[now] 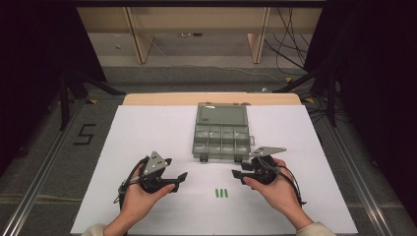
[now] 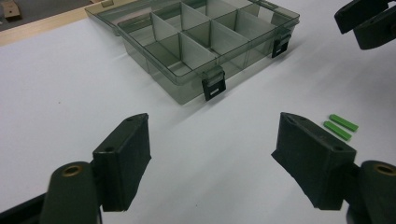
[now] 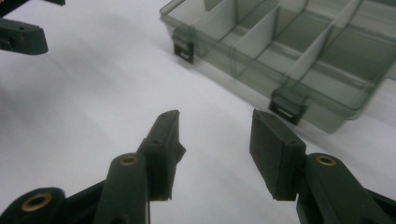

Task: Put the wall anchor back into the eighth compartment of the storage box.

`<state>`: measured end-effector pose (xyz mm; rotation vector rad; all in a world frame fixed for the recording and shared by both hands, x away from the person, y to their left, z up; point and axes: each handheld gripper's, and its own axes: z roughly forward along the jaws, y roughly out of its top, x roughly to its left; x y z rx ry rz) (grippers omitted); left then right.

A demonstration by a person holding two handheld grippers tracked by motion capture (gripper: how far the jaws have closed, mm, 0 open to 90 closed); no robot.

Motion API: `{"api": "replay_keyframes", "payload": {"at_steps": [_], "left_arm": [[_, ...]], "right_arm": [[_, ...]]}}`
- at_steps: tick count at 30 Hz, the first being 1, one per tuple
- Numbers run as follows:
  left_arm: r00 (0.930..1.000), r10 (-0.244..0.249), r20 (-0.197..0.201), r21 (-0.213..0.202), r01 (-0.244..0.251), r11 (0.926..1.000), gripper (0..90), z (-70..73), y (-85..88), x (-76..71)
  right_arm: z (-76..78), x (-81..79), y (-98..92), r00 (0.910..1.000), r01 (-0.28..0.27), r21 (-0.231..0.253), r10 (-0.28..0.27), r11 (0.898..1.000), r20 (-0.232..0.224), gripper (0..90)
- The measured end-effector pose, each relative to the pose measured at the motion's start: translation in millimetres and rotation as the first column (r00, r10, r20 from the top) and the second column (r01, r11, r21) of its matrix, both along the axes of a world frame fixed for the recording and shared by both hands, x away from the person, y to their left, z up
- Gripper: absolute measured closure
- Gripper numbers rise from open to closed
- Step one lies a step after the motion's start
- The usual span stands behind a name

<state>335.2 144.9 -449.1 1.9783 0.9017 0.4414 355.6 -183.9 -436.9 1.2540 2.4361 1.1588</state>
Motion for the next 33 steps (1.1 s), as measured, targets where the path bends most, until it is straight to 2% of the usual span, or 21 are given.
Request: {"api": "replay_keyframes", "payload": {"at_steps": [1, 2, 3, 6, 7, 8, 10, 13, 15, 16, 17, 19, 25, 27, 29, 33], "left_arm": [[0.9999, 0.013, -0.005, -0.021, -0.013, 0.9997, 25.9, -0.8, -1.4, -0.9], [1.0, 0.007, 0.003, -0.01, -0.007, 0.9999, 26.0, -0.2, -0.9, -1.0], [1.0, 0.007, 0.007, -0.004, -0.007, 1.0, 25.9, 0.1, -0.7, -1.1], [1.0, 0.005, 0.005, -0.007, -0.005, 1.0, 26.0, -0.2, -0.7, -0.7], [0.9999, 0.013, -0.007, -0.019, -0.013, 0.9997, 25.9, -0.8, -1.5, -1.3], [0.9999, 0.011, 0.002, -0.006, -0.011, 0.9999, 26.0, -0.7, -1.3, -1.1], [0.9999, 0.012, 0.002, -0.016, -0.012, 0.9998, 26.0, -1.5, -2.2, -1.0], [1.0, 0.009, 0.003, -0.005, -0.009, 0.9999, 25.9, -1.5, -1.8, -0.4], [1.0, 0.004, -0.003, -0.003, -0.004, 1.0, 26.0, -1.8, -1.5, 0.1], [0.9998, 0.013, -0.012, -0.016, -0.013, 0.9998, 26.0, -2.6, -2.3, -0.4], [1.0, 0.01, -0.001, -0.002, -0.01, 1.0, 25.9, -2.4, -1.9, -0.1], [0.9999, 0.01, -0.003, -0.001, -0.01, 1.0, 26.0, -2.6, -2.2, 0.0], [0.9999, 0.001, -0.011, -0.002, -0.001, 1.0, 26.0, -3.3, -2.8, 0.2], [0.9998, 0.007, -0.02, -0.01, -0.008, 0.9999, 26.0, -3.8, -3.4, -0.2], [0.9998, 0.006, -0.019, -0.011, -0.007, 0.9999, 26.1, -3.9, -3.4, -0.2], [0.9998, 0.006, -0.018, -0.011, -0.006, 0.9999, 26.0, -4.0, -3.5, 0.0]], "right_arm": [[1.3, 0.1, 1.0, 0.9995, -0.02, -0.023, 0.019, 1.0, -0.025, 53.2], [0.0, 1.0, 3.3, 0.9994, -0.029, -0.036, 0.028, 0.999, -0.02, 54.0], [-1.4, 0.0, 7.0, 0.9994, -0.018, -0.021, 0.017, 1.0, -0.031, 54.4], [-5.4, 0.3, 14.3, 0.9977, -0.039, -0.029, 0.037, 0.999, -0.056, 55.4], [-6.4, 0.0, 16.0, 0.9973, -0.041, -0.029, 0.039, 0.999, -0.063, 56.5], [-7.6, 0.3, 17.8, 0.9965, -0.051, -0.035, 0.048, 0.998, -0.069, 57.3], [-10.4, -0.1, 22.2, 0.9935, -0.055, -0.049, 0.049, 0.997, -0.102, 59.3], [-15.4, 0.3, 27.2, 0.9894, -0.061, -0.065, 0.052, 0.996, -0.136, 62.5], [-18.1, 0.3, 29.6, 0.9851, -0.06, -0.077, 0.047, 0.995, -0.165, 64.2], [-18.7, 1.1, 30.0, 0.9804, -0.069, -0.087, 0.051, 0.994, -0.19, 64.9], [-18.9, 0.5, 31.0, 0.977, -0.061, -0.091, 0.041, 0.994, -0.209, 65.2], [-20.9, 0.0, 32.8, 0.9726, -0.059, -0.097, 0.035, 0.994, -0.23, 66.0], [-24.9, -0.6, 37.7, 0.9614, -0.067, -0.127, 0.03, 0.99, -0.273, 67.7], [-25.9, -0.9, 38.9, 0.9629, -0.07, -0.14, 0.03, 0.988, -0.268, 67.6], [-26.5, -1.4, 40.2, 0.9584, -0.073, -0.147, 0.029, 0.986, -0.284, 67.6], [-27.9, -2.3, 42.9, 0.9596, -0.081, -0.175, 0.03, 0.981, -0.28, 67.6]]}}
